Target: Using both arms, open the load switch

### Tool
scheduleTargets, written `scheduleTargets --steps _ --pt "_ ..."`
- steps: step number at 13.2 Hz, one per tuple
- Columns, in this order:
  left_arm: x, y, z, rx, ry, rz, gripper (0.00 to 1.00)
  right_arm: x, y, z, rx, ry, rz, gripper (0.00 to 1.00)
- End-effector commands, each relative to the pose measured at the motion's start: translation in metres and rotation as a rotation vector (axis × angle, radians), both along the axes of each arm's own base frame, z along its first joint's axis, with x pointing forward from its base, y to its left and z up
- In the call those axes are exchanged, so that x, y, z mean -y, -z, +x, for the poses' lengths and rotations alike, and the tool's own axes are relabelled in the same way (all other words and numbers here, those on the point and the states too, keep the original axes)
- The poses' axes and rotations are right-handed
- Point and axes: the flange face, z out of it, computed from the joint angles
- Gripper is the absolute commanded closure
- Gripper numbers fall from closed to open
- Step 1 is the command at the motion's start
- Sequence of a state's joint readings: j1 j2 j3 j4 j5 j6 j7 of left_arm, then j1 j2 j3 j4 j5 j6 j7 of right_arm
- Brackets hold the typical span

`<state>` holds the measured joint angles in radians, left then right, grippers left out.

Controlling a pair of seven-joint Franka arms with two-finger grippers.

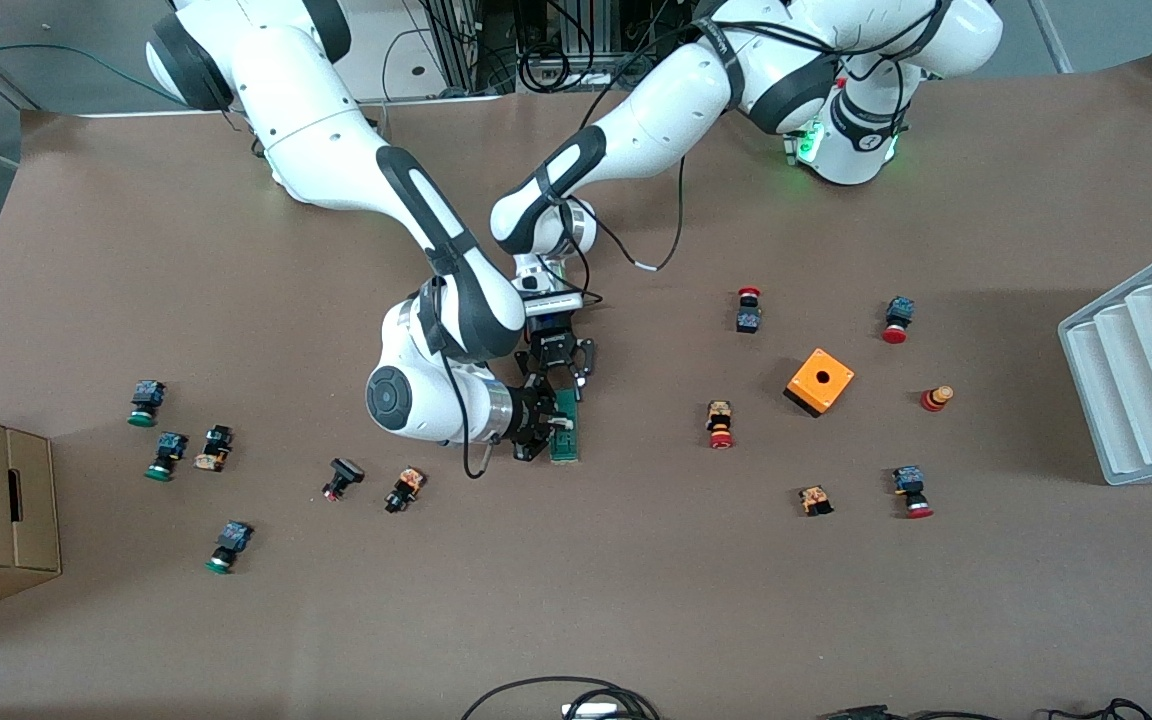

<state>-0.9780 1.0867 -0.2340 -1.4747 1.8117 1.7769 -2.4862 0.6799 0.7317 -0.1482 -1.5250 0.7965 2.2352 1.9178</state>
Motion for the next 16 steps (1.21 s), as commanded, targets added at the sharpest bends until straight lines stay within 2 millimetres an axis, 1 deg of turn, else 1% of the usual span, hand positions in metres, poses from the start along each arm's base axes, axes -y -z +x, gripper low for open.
scheduleTargets --steps 1,5,9,10,13,16 --pt "0.0046 0.0009 -0.0003 0.002 0.001 0.008 0.47 0.0061 -0.0071 -0.0111 -0.020 -0.021 -0.011 0.84" --pt "0.0043 0.0025 -0.0016 0.000 0.002 0.010 0.47 0.0059 -0.0092 -0.0109 -0.018 -0.021 -0.009 0.84" --pt "0.0063 -0.0011 -0.0002 -0.001 0.004 0.017 0.47 0.0063 -0.0076 -0.0112 -0.018 -0.022 -0.010 0.85" --pt "0.0063 -0.0011 -0.0002 -0.001 0.004 0.017 0.47 0.0054 -0.0076 -0.0118 -0.018 -0.023 -0.010 0.89" --pt "0.0053 0.0002 -0.0010 -0.004 0.002 0.017 0.47 0.0081 -0.0050 -0.0133 -0.024 -0.022 -0.014 0.93" --pt "0.0053 0.0002 -0.0010 -0.004 0.002 0.017 0.47 0.0061 -0.0039 -0.0154 -0.022 -0.028 -0.015 0.94"
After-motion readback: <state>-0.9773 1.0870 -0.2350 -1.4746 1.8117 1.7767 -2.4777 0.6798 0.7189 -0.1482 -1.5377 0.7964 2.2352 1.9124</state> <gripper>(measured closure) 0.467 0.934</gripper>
